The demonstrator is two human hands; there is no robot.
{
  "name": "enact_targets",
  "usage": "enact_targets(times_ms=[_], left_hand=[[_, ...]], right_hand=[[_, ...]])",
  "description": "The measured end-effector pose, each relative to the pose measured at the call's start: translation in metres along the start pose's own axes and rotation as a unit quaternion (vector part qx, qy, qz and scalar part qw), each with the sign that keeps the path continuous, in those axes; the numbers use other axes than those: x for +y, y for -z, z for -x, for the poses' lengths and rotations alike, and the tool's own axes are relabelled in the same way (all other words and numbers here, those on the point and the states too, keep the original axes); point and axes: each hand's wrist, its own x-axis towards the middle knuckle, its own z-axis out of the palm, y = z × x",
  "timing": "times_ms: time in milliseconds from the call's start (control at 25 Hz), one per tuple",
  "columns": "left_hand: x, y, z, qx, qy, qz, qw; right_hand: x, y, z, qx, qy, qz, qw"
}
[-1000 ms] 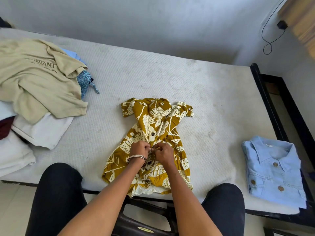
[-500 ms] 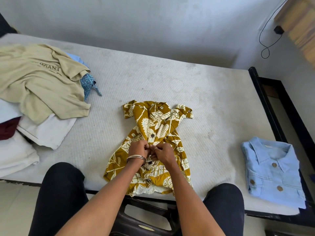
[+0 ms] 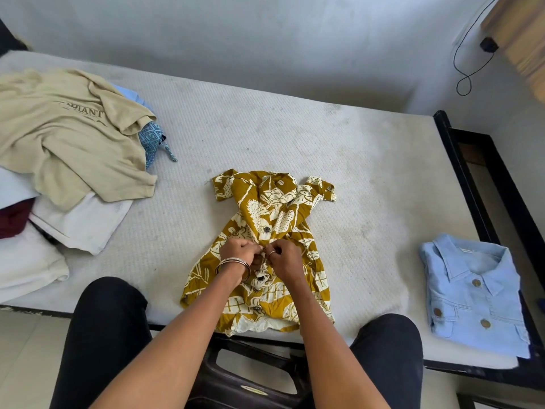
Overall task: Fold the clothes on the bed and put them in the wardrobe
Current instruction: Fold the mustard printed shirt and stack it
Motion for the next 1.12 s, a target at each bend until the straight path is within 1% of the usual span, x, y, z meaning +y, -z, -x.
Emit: enact_targets(times_ms=[120, 200, 280, 360, 440, 480, 600, 680, 720, 800, 840, 880, 920, 960, 1000, 1040, 1080, 1120], left_hand=[[0.005, 0.001, 0.006, 0.007, 0.029, 0.017, 0.999], [0.006, -0.001, 0.011, 0.005, 0.046, 0.041, 0.998], [0.006, 0.0, 0.013, -0.015, 0.026, 0.044, 0.999], [0.008, 0.003, 0.01, -0.052, 0.02, 0.056, 0.997], [0.012, 0.004, 0.008, -0.091, 0.054, 0.106, 0.989], [0.015, 0.005, 0.007, -0.099, 0.073, 0.13, 0.984], [0.018, 0.008, 0.005, -0.105, 0.154, 0.162, 0.969], [0.015, 0.011, 0.005, -0.132, 0.196, 0.126, 0.963], [0.013, 0.011, 0.006, -0.148, 0.2, 0.096, 0.964], [0.008, 0.013, 0.006, -0.164, 0.184, 0.026, 0.969], [0.006, 0.014, 0.005, -0.172, 0.174, -0.021, 0.97], [0.004, 0.017, 0.006, -0.19, 0.169, -0.076, 0.964], [0.003, 0.019, 0.006, -0.222, 0.17, -0.14, 0.95], [0.002, 0.023, 0.007, -0.259, 0.177, -0.203, 0.928], [0.0, 0.026, 0.007, -0.29, 0.187, -0.256, 0.903], [-0.002, 0.027, 0.008, -0.308, 0.196, -0.289, 0.885], [-0.003, 0.026, 0.008, -0.312, 0.2, -0.3, 0.879], [-0.005, 0.025, 0.006, -0.297, 0.183, -0.296, 0.889]], right_hand=[[-0.002, -0.001, 0.006, -0.007, 0.055, 0.07, 0.996], [-0.001, -0.002, 0.006, -0.005, 0.074, 0.101, 0.992], [0.002, -0.003, 0.006, -0.013, 0.054, 0.091, 0.994], [0.004, -0.003, 0.008, -0.022, 0.028, 0.047, 0.998], [0.002, 0.0, 0.011, -0.024, 0.01, 0.002, 1.0], [0.001, 0.001, 0.011, -0.026, 0.007, -0.003, 1.0], [-0.004, 0.005, 0.01, -0.064, 0.04, 0.06, 0.995], [-0.005, 0.007, 0.011, -0.086, 0.059, 0.089, 0.991], [-0.003, 0.008, 0.012, -0.095, 0.055, 0.082, 0.991], [0.004, 0.009, 0.016, -0.138, 0.011, 0.023, 0.99], [0.008, 0.01, 0.018, -0.18, -0.029, -0.023, 0.983], [0.012, 0.012, 0.02, -0.243, -0.078, -0.067, 0.965], [0.015, 0.016, 0.022, -0.326, -0.138, -0.083, 0.932], [0.015, 0.02, 0.023, -0.419, -0.198, -0.061, 0.884], [0.013, 0.025, 0.025, -0.501, -0.246, 0.002, 0.83], [0.011, 0.028, 0.025, -0.554, -0.273, 0.067, 0.784], [0.009, 0.032, 0.022, -0.569, -0.283, 0.113, 0.764], [0.006, 0.036, 0.017, -0.55, -0.28, 0.133, 0.775]])
